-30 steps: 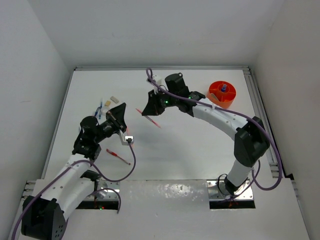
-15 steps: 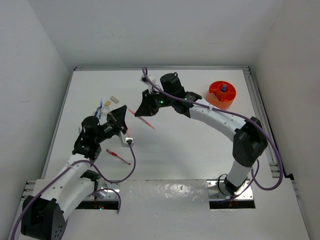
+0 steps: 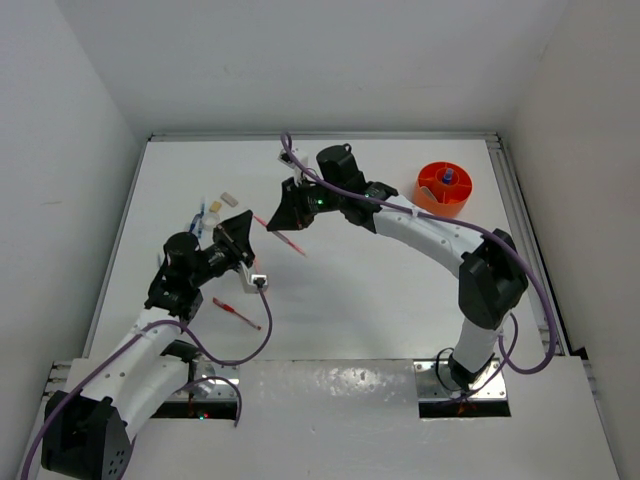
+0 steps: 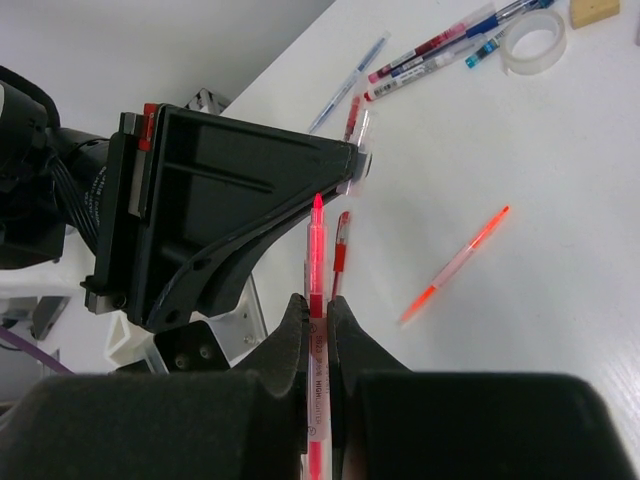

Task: Sort the stationery into containers
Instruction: Close the pen cap on the pen.

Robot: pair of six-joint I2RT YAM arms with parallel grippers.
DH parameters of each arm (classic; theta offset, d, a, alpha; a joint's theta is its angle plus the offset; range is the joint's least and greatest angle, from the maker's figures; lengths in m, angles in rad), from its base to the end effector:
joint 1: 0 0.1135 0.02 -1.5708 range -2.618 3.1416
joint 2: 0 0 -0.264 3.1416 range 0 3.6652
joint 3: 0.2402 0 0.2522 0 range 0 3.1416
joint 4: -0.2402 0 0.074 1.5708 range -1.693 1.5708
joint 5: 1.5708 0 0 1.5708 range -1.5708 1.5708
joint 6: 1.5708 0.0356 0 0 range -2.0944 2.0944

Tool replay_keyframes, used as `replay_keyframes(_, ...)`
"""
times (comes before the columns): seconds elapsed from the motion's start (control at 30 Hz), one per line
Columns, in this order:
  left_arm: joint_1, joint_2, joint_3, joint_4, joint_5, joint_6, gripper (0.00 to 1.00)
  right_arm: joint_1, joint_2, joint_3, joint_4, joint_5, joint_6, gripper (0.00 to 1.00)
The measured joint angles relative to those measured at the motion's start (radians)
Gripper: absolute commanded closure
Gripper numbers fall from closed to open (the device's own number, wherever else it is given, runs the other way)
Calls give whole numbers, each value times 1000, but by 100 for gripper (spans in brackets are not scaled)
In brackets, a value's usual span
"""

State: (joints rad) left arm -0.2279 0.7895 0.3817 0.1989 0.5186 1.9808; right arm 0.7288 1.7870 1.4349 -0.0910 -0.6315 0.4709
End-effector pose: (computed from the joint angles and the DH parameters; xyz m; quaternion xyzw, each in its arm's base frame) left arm 0.1766 -0.0591 0.2371 0.7434 0.1936 0.3401 0.5425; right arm 0.2994 0.2954 0.2991 -0.2679 0.7754 0.5034 0.2712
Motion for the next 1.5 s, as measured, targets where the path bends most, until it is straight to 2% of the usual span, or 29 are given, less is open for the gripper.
replay_keyframes(1.5,0,0,5,0,15,-17,100,0,37,0,27,24,24,100)
